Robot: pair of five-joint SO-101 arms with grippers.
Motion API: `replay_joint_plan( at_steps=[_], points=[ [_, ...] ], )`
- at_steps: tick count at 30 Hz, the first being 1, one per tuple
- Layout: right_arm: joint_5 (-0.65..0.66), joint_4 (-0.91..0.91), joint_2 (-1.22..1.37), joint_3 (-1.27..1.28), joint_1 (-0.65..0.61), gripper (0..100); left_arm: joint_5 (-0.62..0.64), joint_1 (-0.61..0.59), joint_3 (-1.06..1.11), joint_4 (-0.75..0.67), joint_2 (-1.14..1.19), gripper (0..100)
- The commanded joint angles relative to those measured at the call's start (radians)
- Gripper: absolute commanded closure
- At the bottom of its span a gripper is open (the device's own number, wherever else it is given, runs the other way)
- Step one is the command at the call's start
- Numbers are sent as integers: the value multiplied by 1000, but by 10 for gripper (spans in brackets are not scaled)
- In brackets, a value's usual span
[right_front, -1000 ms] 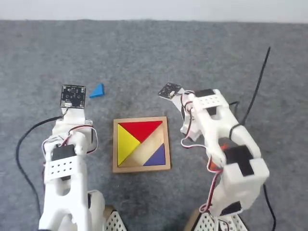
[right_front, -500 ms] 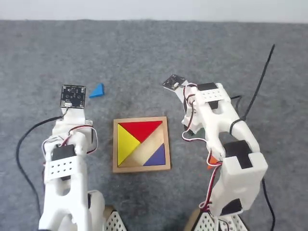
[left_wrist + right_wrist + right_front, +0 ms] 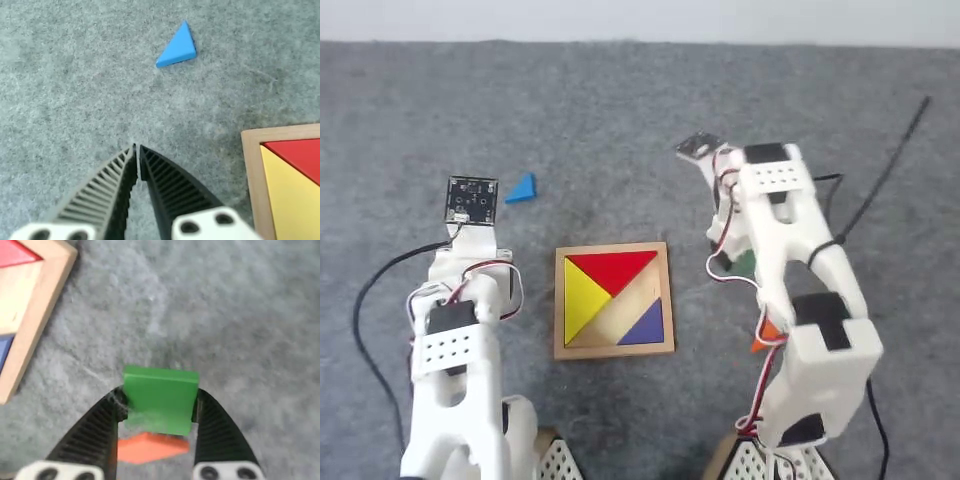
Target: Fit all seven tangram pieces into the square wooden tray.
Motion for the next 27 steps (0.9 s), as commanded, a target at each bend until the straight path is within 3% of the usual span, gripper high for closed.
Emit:
replay_joint_plan(
  at_steps=[1,10,17,20,27],
  points=[
    [-3,84,-216,-106,42,961,-11,11,-8,-21,-6,987],
    [-12,127,-544,-180,39,957,-11,11,-8,-21,-6,987],
    [-158,137,-644,-275,33,957,-11,11,-8,-21,-6,987],
    [-219,179,-642,-281,-28,957,-11,11,-7,-21,-6,987],
    [-296,251,-642,-94,-302,959,-11,11,-7,-20,-8,987]
  ],
)
